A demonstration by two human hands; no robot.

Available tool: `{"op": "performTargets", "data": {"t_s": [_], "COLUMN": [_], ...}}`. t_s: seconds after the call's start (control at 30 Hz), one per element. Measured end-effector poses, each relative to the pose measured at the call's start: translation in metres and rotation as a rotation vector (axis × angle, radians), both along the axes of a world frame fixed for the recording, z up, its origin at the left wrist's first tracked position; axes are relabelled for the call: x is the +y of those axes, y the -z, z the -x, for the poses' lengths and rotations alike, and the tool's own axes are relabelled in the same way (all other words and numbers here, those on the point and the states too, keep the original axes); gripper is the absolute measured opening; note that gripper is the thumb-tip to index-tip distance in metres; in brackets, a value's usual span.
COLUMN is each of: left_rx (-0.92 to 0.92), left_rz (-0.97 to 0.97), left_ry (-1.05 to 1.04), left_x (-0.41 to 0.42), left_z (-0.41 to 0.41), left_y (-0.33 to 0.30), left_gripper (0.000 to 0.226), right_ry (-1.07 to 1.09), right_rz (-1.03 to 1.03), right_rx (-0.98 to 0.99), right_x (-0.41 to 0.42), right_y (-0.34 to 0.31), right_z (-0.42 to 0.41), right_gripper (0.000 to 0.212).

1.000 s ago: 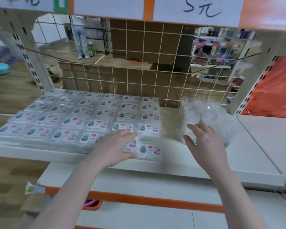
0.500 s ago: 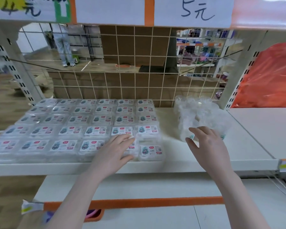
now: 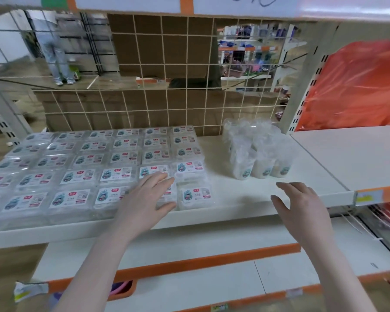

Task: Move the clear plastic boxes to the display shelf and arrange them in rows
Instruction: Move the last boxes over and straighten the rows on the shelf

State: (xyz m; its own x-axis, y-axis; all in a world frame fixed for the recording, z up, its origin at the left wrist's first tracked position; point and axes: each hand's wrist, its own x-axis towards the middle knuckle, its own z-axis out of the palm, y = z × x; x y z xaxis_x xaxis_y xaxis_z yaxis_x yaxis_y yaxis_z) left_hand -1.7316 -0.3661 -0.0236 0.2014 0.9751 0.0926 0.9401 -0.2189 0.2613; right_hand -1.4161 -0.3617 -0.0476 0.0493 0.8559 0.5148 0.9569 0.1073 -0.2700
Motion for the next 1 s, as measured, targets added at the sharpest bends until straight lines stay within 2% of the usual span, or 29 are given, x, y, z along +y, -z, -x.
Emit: {"op": "performTargets", "data": {"t_s": [0.3,0.53,0.67,1.0], "left_rx": [-0.026,-0.041,-0.056,-0.110], "left_rz": [-0.106,-0.191,-0.177,-0.132], "left_ry": [0.050,0.134,0.155,0.276], "left_x": [0.009,0.024,0.038,0.061], "left_z": [-0.097,-0.258,-0.372,-0.571], "left_y": [-0.024,-0.037,-0.034,-0.027], "left_gripper": [0.057,0.057,0.059,0.060], "right_ry": [0.155,0.290,0.321,0.433], "right_rz": [-0.015,-0.021,-0.081,-0.041], "right_rx": [0.032,0.028,-0.048,-0.081], "right_x": [-0.018,-0.045,-0.057,-0.059], "right_y": [0.002,0.000,-0.003,-0.015], "right_z": [-0.085,-0.215,-0.313,-0.481], "right_gripper": [0.037,0.037,0.038,0.028]}}
